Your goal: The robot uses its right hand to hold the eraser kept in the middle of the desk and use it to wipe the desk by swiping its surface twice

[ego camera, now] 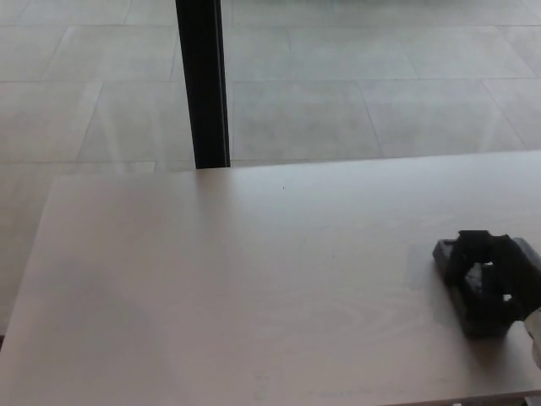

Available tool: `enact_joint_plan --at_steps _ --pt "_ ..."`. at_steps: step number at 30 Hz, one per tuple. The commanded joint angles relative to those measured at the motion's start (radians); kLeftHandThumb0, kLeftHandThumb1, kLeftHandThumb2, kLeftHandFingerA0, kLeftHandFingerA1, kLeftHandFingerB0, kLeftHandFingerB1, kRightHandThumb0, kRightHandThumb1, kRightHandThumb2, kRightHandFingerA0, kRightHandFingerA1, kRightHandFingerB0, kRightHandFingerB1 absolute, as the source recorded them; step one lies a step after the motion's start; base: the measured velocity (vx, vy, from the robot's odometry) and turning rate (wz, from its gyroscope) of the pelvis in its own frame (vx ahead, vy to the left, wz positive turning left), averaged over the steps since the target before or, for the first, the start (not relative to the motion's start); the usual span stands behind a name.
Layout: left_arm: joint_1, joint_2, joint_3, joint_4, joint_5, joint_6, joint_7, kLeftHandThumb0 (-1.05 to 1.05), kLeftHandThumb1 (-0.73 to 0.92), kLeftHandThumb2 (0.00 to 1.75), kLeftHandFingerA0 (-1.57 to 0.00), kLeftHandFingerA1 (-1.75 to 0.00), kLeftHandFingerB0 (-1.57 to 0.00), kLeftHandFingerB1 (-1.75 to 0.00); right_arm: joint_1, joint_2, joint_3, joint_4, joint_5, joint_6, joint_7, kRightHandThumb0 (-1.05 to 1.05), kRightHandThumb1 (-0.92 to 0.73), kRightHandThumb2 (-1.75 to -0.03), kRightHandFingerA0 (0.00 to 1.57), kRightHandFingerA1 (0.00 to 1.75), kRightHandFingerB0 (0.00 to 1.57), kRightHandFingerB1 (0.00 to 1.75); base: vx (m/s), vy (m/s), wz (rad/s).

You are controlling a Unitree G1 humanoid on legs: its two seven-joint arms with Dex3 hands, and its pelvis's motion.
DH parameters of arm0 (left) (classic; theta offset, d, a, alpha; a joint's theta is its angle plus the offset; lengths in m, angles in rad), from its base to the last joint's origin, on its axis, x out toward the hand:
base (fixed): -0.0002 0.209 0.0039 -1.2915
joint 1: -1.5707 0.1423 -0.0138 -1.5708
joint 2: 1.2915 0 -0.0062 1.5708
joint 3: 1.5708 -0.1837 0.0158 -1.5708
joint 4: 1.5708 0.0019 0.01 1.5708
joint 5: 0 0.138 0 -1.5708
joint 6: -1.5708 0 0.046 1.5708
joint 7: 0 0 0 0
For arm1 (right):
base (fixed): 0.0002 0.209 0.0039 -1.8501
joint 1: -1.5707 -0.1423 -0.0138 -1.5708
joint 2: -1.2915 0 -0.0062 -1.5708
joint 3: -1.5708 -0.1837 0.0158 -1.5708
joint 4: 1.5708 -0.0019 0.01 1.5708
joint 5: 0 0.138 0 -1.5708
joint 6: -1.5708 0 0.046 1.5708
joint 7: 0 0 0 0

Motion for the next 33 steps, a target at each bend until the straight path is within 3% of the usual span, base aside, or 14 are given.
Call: enact_joint_plan --at_steps 1,5,6,11,12,13,16,17,20,21,22,23,25,33 --pt "0.016 0.022 0.004 -0.004 -0.010 -0.011 -0.001 -0.63 0.87 0.66 -0.73 -0.60 -0.62 -0.53 0.103 -0.071 -0.071 0.061 0.054 0.091 0.060 -0.28 -0.52 -1.16 0.93 1.75 0.79 1.61 0.00 0.000 0.00" --pt "0.015 0.022 0.010 0.000 -0.012 -0.001 0.015 -0.64 0.85 0.65 -0.76 -0.62 -0.66 -0.54 0.131 -0.131 -0.121 0.067 0.071 0.063 0.067 -0.26 -0.50 -1.14 0.90 1.75 0.78 1.61 0.00 0.000 0.00" --pt "0.018 0.023 0.013 -0.002 -0.016 -0.003 0.013 -0.64 0.85 0.65 -0.76 -0.63 -0.66 -0.55 0.131 -0.135 -0.123 0.069 0.067 0.057 0.064 -0.24 -0.45 -1.21 0.92 1.75 0.80 1.62 0.00 0.000 0.00" --pt "0.021 0.026 0.011 -0.007 -0.011 -0.012 0.015 -0.63 0.86 0.66 -0.76 -0.61 -0.65 -0.55 0.152 -0.183 -0.146 0.080 0.075 0.033 0.086 -0.27 -0.51 -1.13 0.90 1.75 0.78 1.64 0.00 0.000 0.00" --pt "0.017 0.029 0.015 -0.006 -0.017 -0.004 0.013 -0.64 0.86 0.66 -0.74 -0.61 -0.63 -0.54 0.161 -0.203 -0.153 0.089 0.072 0.045 0.068 -0.26 -0.59 -0.98 1.07 1.75 0.73 1.53 0.00 0.000 0.00" --pt "0.017 0.030 0.015 -0.004 -0.016 -0.004 0.007 -0.63 0.87 0.65 -0.74 -0.60 -0.62 -0.54 0.163 -0.210 -0.148 0.089 0.062 0.053 0.057 -0.31 -0.59 -0.91 0.88 1.75 0.72 1.59 0.00 0.000 0.00" --pt "0.014 0.030 0.015 -0.002 -0.017 -0.002 0.004 -0.65 0.87 0.66 -0.71 -0.58 -0.61 -0.53 0.168 -0.210 -0.149 0.081 0.062 0.049 0.045 -0.30 -0.60 -0.94 0.89 1.75 0.75 1.59 0.00 0.000 0.00" --pt "0.012 0.029 0.014 -0.003 -0.016 -0.003 -0.001 -0.64 0.87 0.65 -0.70 -0.59 -0.61 -0.53 0.164 -0.197 -0.155 0.069 0.075 0.051 0.058 -0.31 -0.62 -0.86 0.88 1.75 0.74 1.58 0.00 0.000 0.00" --pt "0.008 0.024 0.012 -0.006 -0.014 -0.016 0.004 -0.64 0.86 0.66 -0.73 -0.61 -0.63 -0.55 0.151 -0.162 -0.150 0.055 0.080 0.028 0.062 -0.32 -0.63 -0.85 0.86 1.74 0.72 1.60 0.00 0.000 0.00" --pt "0.008 0.024 0.011 -0.005 -0.012 -0.017 0.003 -0.64 0.87 0.66 -0.73 -0.61 -0.63 -0.54 0.138 -0.150 -0.144 0.050 0.079 0.045 0.065 -0.32 -0.56 -0.95 0.86 1.72 0.74 1.58 0.00 0.000 0.00" --pt "0.005 0.025 0.009 -0.004 -0.010 -0.016 0.003 -0.64 0.87 0.66 -0.73 -0.61 -0.63 -0.54 0.140 -0.149 -0.145 0.049 0.080 0.047 0.065 -0.32 -0.56 -0.95 0.86 1.72 0.74 1.58 0.00 0.000 0.00" --pt "0.004 0.024 0.009 -0.006 -0.011 -0.019 0.005 -0.64 0.87 0.66 -0.74 -0.61 -0.63 -0.55 0.131 -0.129 -0.126 0.020 0.068 0.047 0.066 -0.25 -0.53 -1.04 0.96 1.72 0.69 1.54 0.00 0.000 0.00" --pt "0.001 0.024 0.014 -0.004 -0.016 -0.016 0.008 -0.64 0.87 0.66 -0.73 -0.61 -0.64 -0.55 0.113 -0.107 -0.092 0.007 0.039 0.040 0.055 -0.27 -0.53 -1.09 0.85 1.74 0.74 1.57 0.00 0.000 0.00" --pt "-0.008 0.021 0.013 -0.006 -0.013 -0.014 0.017 -0.65 0.88 0.66 -0.76 -0.61 -0.64 -0.55 0.053 0.009 -0.039 -0.033 0.050 0.080 0.067 -0.25 -0.54 -1.06 0.82 1.72 0.72 1.56 0.00 0.000 0.00"
